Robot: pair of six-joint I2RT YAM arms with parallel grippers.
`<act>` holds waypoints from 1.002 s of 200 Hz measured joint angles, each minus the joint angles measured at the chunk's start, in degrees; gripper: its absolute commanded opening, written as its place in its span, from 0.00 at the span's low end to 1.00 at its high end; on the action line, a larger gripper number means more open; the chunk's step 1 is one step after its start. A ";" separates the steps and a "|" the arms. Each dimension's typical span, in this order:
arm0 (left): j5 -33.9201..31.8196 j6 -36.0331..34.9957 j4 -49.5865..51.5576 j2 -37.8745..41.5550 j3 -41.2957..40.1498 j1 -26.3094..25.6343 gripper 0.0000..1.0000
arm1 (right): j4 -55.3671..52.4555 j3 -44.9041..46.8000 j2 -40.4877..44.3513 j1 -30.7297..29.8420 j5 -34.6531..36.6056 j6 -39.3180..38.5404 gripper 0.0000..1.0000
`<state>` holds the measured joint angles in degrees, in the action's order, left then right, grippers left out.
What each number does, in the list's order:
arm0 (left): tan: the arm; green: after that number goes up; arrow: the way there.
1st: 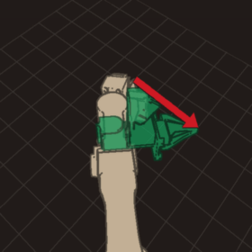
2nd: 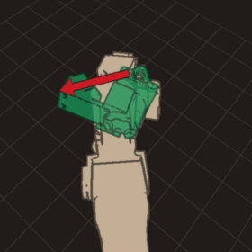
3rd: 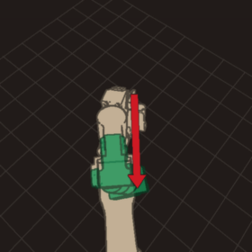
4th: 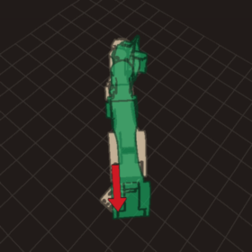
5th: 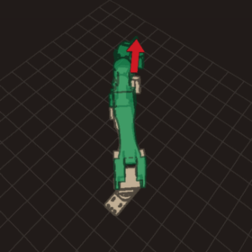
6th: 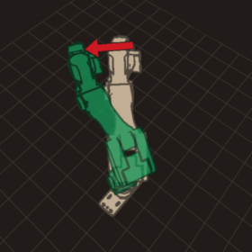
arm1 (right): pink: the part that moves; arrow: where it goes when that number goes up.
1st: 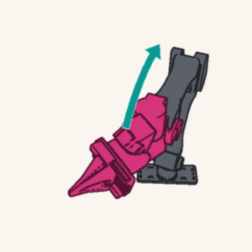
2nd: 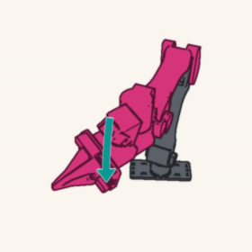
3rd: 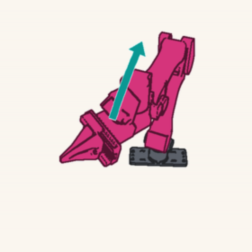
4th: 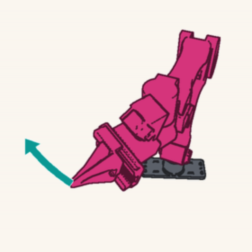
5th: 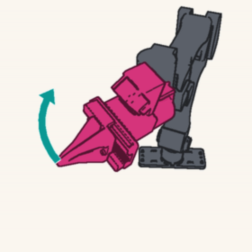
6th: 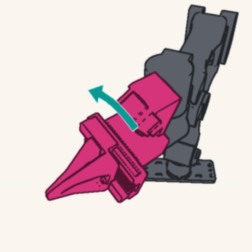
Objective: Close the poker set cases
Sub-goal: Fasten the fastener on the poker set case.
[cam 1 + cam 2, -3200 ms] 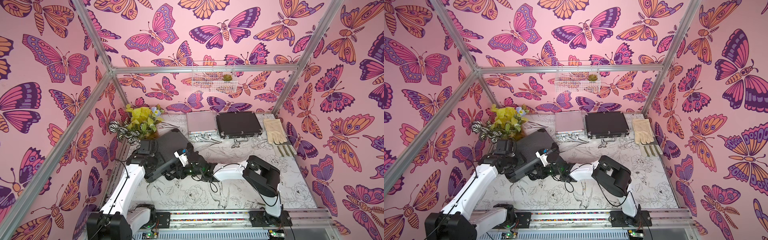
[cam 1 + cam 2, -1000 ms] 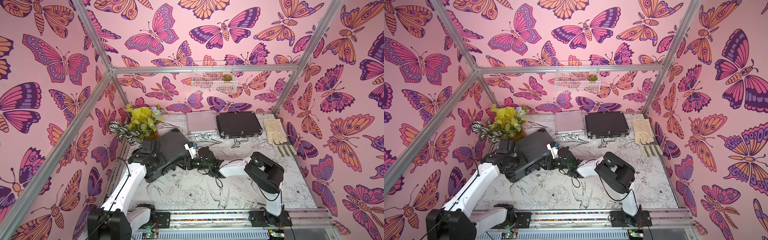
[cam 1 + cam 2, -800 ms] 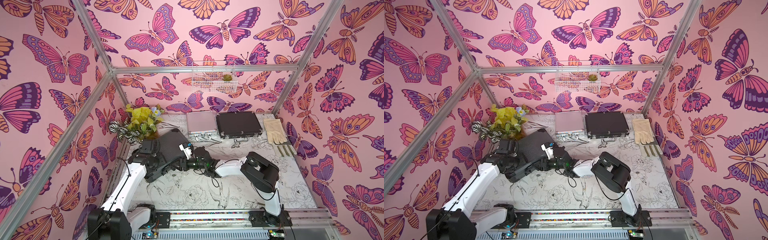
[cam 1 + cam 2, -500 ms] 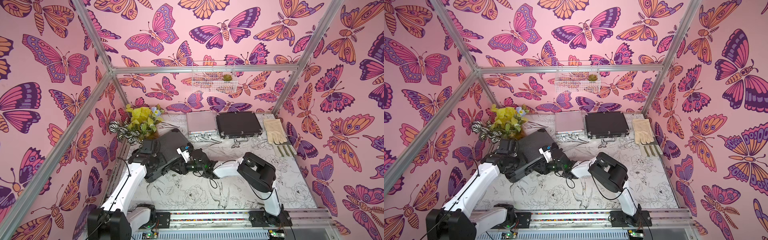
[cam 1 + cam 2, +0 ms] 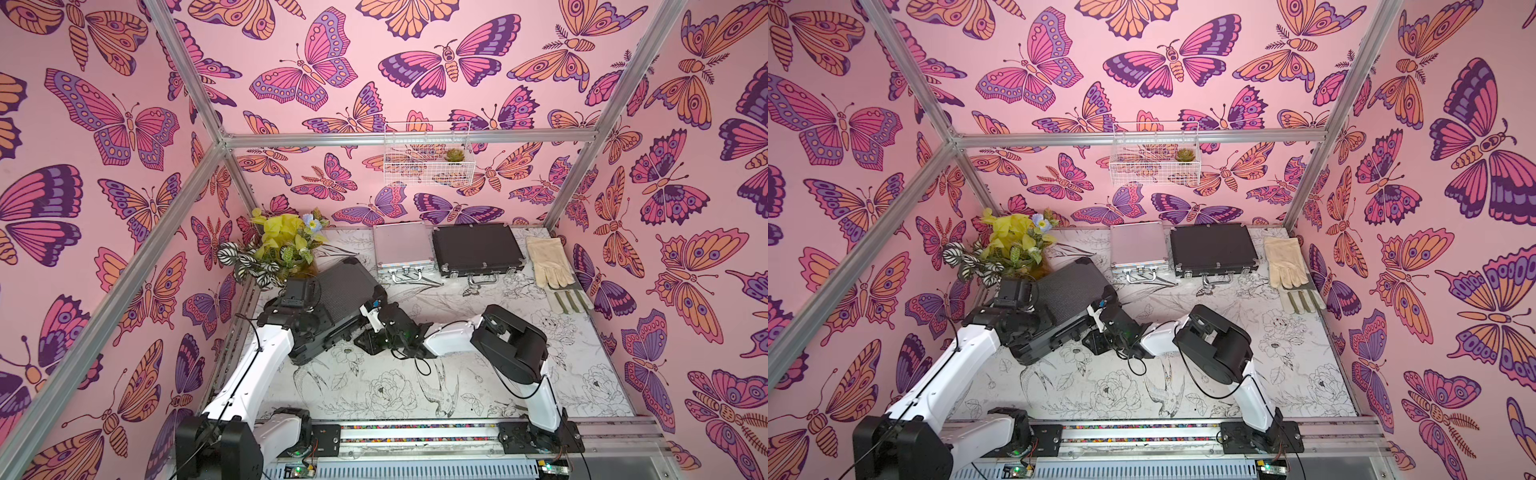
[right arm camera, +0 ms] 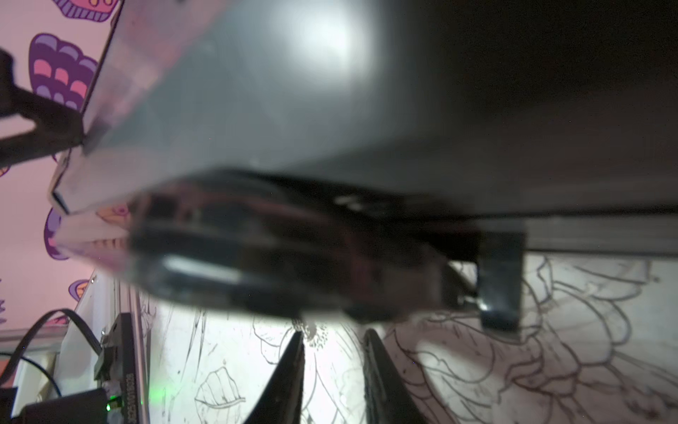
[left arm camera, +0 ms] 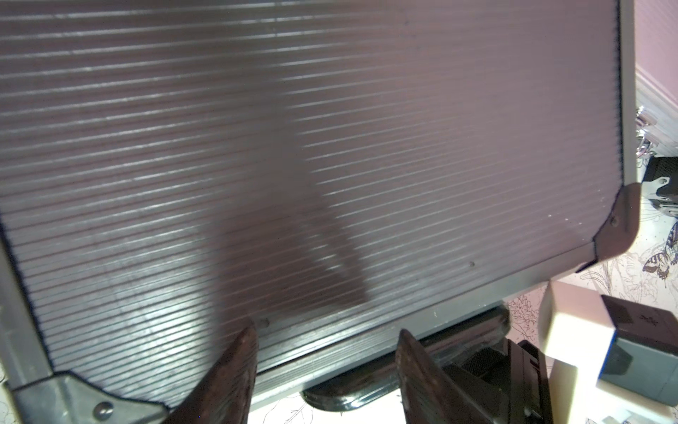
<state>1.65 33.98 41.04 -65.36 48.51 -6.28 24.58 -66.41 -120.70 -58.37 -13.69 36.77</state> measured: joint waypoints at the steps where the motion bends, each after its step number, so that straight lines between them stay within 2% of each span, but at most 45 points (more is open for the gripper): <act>1: 0.00 0.00 -0.02 0.00 0.00 0.00 0.62 | -0.09 -0.17 -0.07 -0.07 0.13 0.15 0.30; 34: 0.00 0.15 -0.31 -0.02 0.00 -0.37 0.62 | -2.60 -4.35 -1.51 -2.05 3.91 4.50 0.29; 82: 0.00 0.13 -0.33 -0.02 0.00 -0.50 0.62 | -4.13 -5.55 -1.55 -2.95 8.28 10.95 0.27; 158: 0.00 0.13 -0.55 -0.02 0.00 -0.50 0.62 | -13.05 -9.73 -1.55 -4.63 13.79 14.49 0.24; 200: 0.00 0.11 -0.55 -0.02 0.00 -0.50 0.62 | -14.36 -9.75 -1.55 -4.72 16.31 15.10 0.22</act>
<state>1.65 34.09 40.49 -65.39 48.51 -6.79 10.22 -76.16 -122.26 -63.09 2.61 51.88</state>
